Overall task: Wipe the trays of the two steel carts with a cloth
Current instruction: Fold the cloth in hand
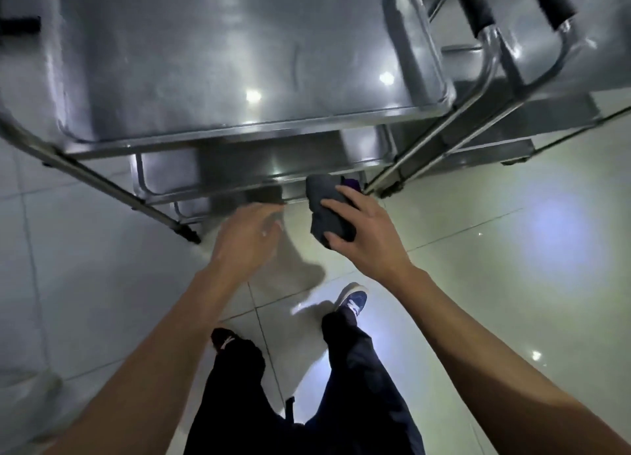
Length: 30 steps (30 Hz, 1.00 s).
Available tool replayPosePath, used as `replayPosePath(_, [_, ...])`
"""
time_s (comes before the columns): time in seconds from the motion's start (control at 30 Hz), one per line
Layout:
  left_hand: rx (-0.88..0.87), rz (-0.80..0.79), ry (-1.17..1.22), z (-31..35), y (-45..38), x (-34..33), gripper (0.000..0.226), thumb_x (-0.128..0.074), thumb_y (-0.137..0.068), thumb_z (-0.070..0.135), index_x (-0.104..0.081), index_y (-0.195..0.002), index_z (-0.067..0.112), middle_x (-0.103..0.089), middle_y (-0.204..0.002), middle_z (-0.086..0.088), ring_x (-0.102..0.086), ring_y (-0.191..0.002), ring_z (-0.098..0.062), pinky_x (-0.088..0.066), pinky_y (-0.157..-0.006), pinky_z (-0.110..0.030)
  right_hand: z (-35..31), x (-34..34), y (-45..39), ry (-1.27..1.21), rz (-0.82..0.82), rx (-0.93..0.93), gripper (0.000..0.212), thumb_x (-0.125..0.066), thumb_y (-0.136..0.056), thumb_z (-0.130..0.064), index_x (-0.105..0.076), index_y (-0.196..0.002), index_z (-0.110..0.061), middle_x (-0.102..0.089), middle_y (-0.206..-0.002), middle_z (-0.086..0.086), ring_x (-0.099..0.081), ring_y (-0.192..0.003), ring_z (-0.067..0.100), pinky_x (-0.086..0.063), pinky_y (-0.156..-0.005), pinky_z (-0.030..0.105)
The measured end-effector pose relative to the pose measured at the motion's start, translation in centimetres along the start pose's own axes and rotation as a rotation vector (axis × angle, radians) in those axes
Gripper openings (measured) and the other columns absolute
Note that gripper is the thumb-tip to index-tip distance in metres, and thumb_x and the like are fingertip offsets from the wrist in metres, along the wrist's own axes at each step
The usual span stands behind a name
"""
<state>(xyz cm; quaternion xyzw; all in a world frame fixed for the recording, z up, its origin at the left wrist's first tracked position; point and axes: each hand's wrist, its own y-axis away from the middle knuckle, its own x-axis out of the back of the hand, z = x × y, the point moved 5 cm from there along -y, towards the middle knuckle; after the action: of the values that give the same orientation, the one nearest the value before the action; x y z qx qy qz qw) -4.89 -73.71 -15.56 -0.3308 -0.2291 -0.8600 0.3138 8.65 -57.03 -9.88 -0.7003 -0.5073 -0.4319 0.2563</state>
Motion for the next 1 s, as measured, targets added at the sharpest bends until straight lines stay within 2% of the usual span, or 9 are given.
replayPosePath(0.13, [-0.130,-0.009,0.002,9.8,-4.3,-0.8,0.032,-0.058,-0.096,0.027,-0.066,-0.127,0.023,-0.066,-0.126,0.002,-0.057,-0.117,-0.018,-0.040,-0.101,-0.029,4.4,6.4,1.1,-0.025,0.105,-0.029,0.059,-0.079,-0.080,-0.029,-0.061,-0.135,-0.022,-0.045,-0.151,0.005,-0.049,-0.129,0.028,-0.038,-0.110,0.041])
replayPosePath(0.27, [-0.282,-0.014,0.056,19.4,-7.6,-3.7,0.035,-0.062,-0.095,0.022,-0.064,-0.130,0.021,-0.068,-0.125,0.000,-0.061,-0.115,-0.020,-0.048,-0.101,-0.038,10.0,12.6,1.9,-0.035,0.172,-0.022,0.059,-0.079,-0.080,-0.029,-0.061,-0.136,-0.019,-0.045,-0.151,0.007,-0.047,-0.131,0.027,-0.035,-0.110,0.036])
replayPosePath(0.43, [-0.334,0.024,0.108,28.3,-10.8,-6.8,0.039,-0.061,-0.092,0.030,-0.060,-0.130,0.033,-0.065,-0.120,0.019,-0.052,-0.106,0.010,-0.038,-0.092,-0.008,16.5,19.8,2.0,-0.047,0.185,0.006,0.059,-0.080,-0.080,-0.027,-0.061,-0.136,-0.019,-0.045,-0.152,0.005,-0.046,-0.133,0.025,-0.027,-0.111,0.026])
replayPosePath(0.47, [-0.341,0.026,0.123,29.8,-11.3,-7.2,0.039,-0.062,-0.092,0.028,-0.058,-0.130,0.034,-0.063,-0.118,0.022,-0.052,-0.105,0.010,-0.036,-0.090,-0.005,17.5,20.9,2.0,-0.052,0.186,0.010,0.059,-0.080,-0.080,-0.026,-0.061,-0.136,-0.020,-0.045,-0.152,0.004,-0.046,-0.134,0.024,-0.026,-0.111,0.025])
replayPosePath(0.53, [-0.349,0.021,0.148,32.4,-12.1,-7.7,0.034,-0.060,-0.094,0.025,-0.062,-0.127,0.032,-0.067,-0.117,0.019,-0.058,-0.106,0.001,-0.041,-0.090,-0.013,19.0,22.8,2.0,-0.073,0.205,0.028,0.058,-0.081,-0.079,-0.023,-0.063,-0.134,-0.019,-0.047,-0.151,0.004,-0.046,-0.134,0.024,-0.030,-0.112,0.030])
replayPosePath(0.6, [-0.342,0.042,0.203,34.4,-13.0,-7.8,0.029,-0.057,-0.097,0.026,-0.065,-0.124,0.031,-0.070,-0.115,0.017,-0.061,-0.107,-0.001,-0.045,-0.092,-0.018,20.1,24.4,1.7,-0.099,0.225,0.043,0.059,-0.082,-0.077,-0.020,-0.064,-0.133,-0.019,-0.049,-0.150,0.003,-0.046,-0.134,0.023,-0.032,-0.113,0.032])
replayPosePath(0.77, [-0.214,0.069,0.312,36.6,-15.4,-8.0,0.026,-0.060,-0.098,0.020,-0.069,-0.123,0.023,-0.070,-0.108,0.014,-0.062,-0.100,0.004,-0.048,-0.091,-0.013,22.1,26.6,-0.1,-0.111,0.241,0.083,0.059,-0.081,-0.077,-0.018,-0.063,-0.133,-0.017,-0.048,-0.150,0.003,-0.046,-0.134,0.023,-0.033,-0.114,0.036])
replayPosePath(0.9, [-0.160,0.091,0.344,37.0,-18.2,-8.0,0.032,-0.061,-0.098,0.020,-0.064,-0.129,0.025,-0.068,-0.105,0.018,-0.059,-0.097,0.016,-0.040,-0.080,0.002,23.2,26.9,-2.5,-0.100,0.217,0.104,0.060,-0.079,-0.079,-0.021,-0.060,-0.136,-0.019,-0.046,-0.152,0.002,-0.042,-0.137,0.022,-0.031,-0.116,0.038])
replayPosePath(1.0, [-0.120,0.084,0.398,36.6,-20.9,-7.9,0.037,-0.061,-0.098,0.018,-0.059,-0.134,0.026,-0.067,-0.108,0.015,-0.059,-0.097,0.016,-0.045,-0.078,-0.002,23.7,27.0,-5.3,-0.086,0.191,0.114,0.061,-0.078,-0.081,-0.021,-0.059,-0.138,-0.020,-0.044,-0.153,0.001,-0.039,-0.140,0.021,-0.027,-0.117,0.036])
